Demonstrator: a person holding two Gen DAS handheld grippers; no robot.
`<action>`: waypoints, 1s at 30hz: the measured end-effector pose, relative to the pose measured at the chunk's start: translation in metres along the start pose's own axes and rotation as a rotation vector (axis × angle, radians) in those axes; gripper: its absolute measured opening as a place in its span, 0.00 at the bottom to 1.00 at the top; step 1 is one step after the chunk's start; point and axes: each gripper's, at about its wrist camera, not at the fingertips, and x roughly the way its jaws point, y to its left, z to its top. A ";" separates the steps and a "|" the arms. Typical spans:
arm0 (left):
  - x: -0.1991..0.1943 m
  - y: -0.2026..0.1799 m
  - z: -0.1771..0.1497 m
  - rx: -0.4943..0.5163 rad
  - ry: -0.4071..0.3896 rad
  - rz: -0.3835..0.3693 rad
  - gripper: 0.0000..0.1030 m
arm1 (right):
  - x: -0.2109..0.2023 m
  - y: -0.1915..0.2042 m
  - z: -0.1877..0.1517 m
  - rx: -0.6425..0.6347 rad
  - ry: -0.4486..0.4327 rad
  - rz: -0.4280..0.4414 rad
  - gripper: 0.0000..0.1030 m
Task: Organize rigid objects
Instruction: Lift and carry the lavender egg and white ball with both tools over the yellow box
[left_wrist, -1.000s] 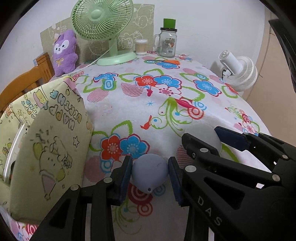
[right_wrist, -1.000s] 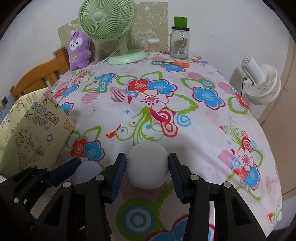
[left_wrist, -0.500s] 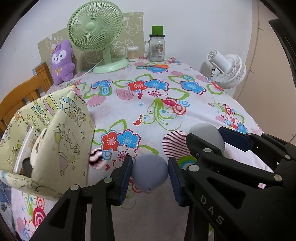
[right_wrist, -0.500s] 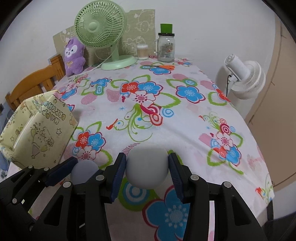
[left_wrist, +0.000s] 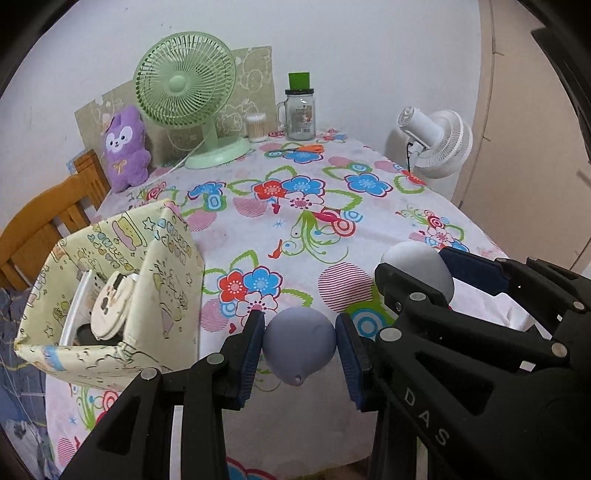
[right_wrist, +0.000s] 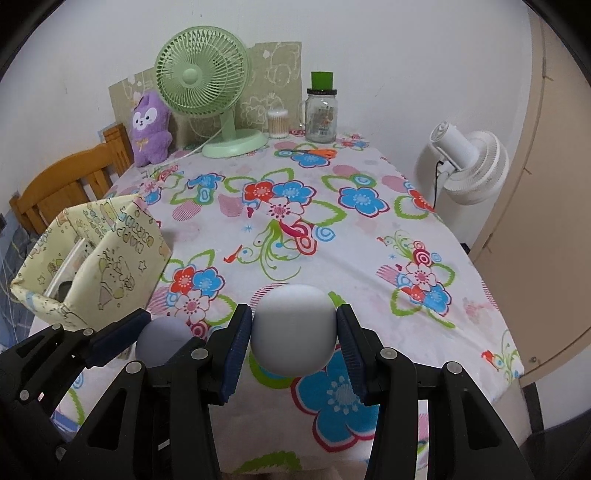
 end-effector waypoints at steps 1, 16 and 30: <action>-0.002 0.000 0.000 0.004 -0.002 0.000 0.39 | -0.004 0.000 0.000 0.004 -0.003 -0.002 0.49; -0.034 0.014 0.009 0.023 -0.046 0.015 0.40 | -0.035 0.017 0.013 -0.004 -0.053 0.006 0.49; -0.048 0.036 0.014 0.012 -0.055 0.028 0.40 | -0.046 0.040 0.027 -0.048 -0.067 0.023 0.49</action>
